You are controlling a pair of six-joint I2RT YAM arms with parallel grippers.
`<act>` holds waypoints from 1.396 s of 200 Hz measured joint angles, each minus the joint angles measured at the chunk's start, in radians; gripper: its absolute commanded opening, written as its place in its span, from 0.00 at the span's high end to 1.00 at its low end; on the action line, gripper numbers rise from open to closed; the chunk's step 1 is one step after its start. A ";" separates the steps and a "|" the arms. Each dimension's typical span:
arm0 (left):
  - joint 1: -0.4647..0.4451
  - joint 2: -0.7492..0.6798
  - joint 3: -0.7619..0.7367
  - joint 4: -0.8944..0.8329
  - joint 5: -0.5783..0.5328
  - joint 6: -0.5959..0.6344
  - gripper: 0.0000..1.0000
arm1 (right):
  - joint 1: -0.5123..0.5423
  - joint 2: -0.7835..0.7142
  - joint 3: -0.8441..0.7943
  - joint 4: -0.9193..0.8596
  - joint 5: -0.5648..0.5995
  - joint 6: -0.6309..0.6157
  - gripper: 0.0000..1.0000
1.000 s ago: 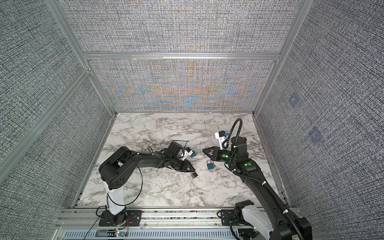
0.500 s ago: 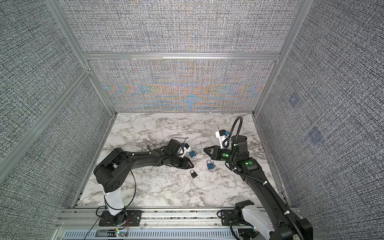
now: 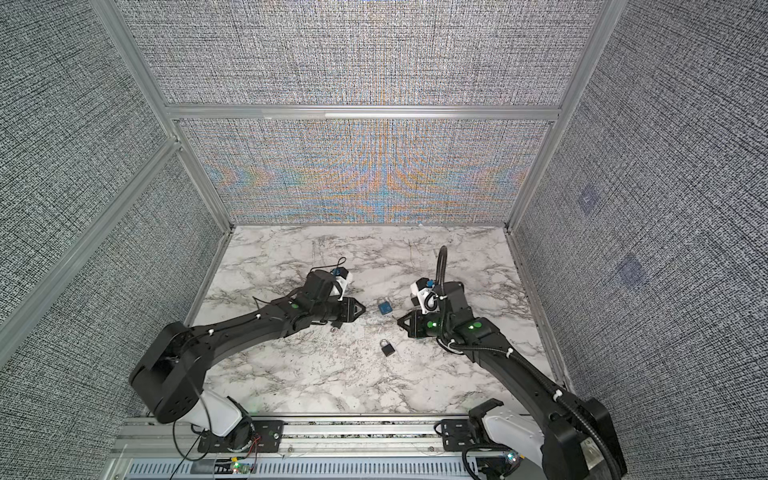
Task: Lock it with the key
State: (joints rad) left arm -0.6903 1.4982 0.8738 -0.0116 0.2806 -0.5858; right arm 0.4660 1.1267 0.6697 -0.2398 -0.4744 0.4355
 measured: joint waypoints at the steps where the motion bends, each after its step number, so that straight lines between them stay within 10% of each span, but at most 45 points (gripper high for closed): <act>1: 0.001 -0.008 -0.004 0.004 -0.002 -0.001 0.62 | 0.004 0.005 0.000 0.000 0.004 -0.003 1.00; 93: 0.039 -0.446 -0.269 0.209 -0.178 -0.009 0.48 | 0.069 0.277 -0.034 0.089 0.123 -0.057 1.00; 279: 0.126 -0.401 -0.243 0.185 -0.194 -0.029 0.48 | 0.172 0.256 0.133 0.018 0.288 -0.036 0.64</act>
State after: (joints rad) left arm -0.5644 1.0969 0.6304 0.1730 0.0864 -0.6144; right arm 0.6380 1.3827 0.8028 -0.2218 -0.1860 0.3992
